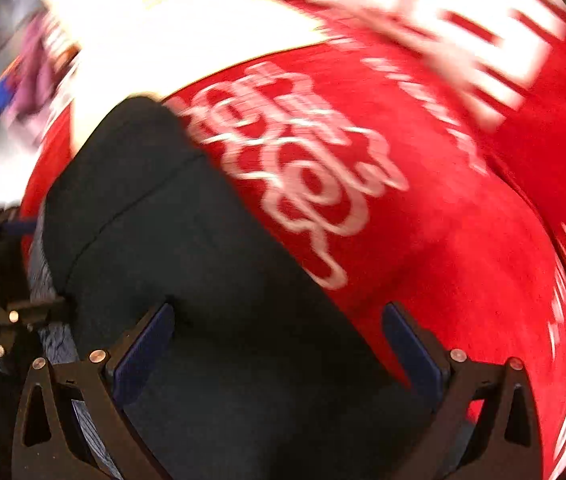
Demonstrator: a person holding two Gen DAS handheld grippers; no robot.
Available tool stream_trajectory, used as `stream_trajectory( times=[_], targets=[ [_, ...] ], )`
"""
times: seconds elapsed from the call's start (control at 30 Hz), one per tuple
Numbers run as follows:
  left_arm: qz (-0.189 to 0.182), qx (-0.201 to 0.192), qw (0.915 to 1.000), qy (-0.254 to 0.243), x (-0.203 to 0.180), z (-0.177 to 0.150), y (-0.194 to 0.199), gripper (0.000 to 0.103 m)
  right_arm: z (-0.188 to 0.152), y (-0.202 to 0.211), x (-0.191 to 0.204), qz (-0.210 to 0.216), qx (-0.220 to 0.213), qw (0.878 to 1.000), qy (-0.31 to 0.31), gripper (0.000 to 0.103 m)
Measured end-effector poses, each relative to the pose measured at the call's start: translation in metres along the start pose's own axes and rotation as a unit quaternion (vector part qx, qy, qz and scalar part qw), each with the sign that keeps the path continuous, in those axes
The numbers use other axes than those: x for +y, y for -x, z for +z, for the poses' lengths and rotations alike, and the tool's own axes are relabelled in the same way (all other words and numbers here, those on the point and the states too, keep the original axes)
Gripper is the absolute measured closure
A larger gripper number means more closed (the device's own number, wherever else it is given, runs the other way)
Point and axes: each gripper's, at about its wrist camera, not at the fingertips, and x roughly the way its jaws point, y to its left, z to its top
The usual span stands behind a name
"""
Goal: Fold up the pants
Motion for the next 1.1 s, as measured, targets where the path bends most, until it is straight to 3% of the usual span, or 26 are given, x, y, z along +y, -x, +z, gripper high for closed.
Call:
stream_trajectory(
  times=[0.17,0.27,0.33,0.4,0.5,0.67,0.83,0.93,1.0,1.1],
  targets=[
    [0.003,-0.007,1.0000,-0.006,0.000,-0.004,0.003,0.000,0.025,-0.030,0.008,0.131,0.062,0.986,0.076,0.000],
    [-0.001,-0.004,1.0000,-0.009,-0.004,0.000,0.002,0.000,0.030,-0.035,0.010,0.143,0.076,0.983,0.090,0.001],
    [-0.013,0.006,0.9997,-0.018,-0.003,0.004,0.003,0.000,0.033,-0.031,0.014,0.149,0.093,0.980,0.092,0.020],
    [-0.032,0.009,0.9991,-0.027,0.003,0.009,0.006,0.000,0.034,-0.018,0.025,0.143,0.093,0.978,0.117,0.054],
    [-0.075,0.009,0.9966,-0.033,0.017,0.018,0.011,0.000,0.028,0.000,0.038,0.097,0.074,0.981,0.154,0.079],
    [-0.120,-0.005,0.9894,-0.082,0.022,0.039,0.016,0.000,0.013,0.034,0.052,0.067,0.030,0.984,0.160,0.081],
    [-0.221,0.001,0.9686,-0.114,0.021,0.061,0.010,0.000,-0.001,0.061,0.057,0.048,-0.005,0.985,0.167,0.086],
    [-0.247,0.008,0.9581,-0.144,0.011,0.065,0.005,0.000,-0.001,0.065,0.057,0.045,-0.014,0.986,0.161,0.086],
    [-0.231,0.016,0.9594,-0.161,0.000,0.065,0.003,0.001,-0.001,0.059,0.061,0.027,-0.008,0.985,0.168,0.086],
    [-0.154,0.004,0.9682,-0.197,-0.015,0.062,0.006,0.029,0.007,0.044,0.060,0.015,0.002,0.989,0.148,0.086]
  ],
)
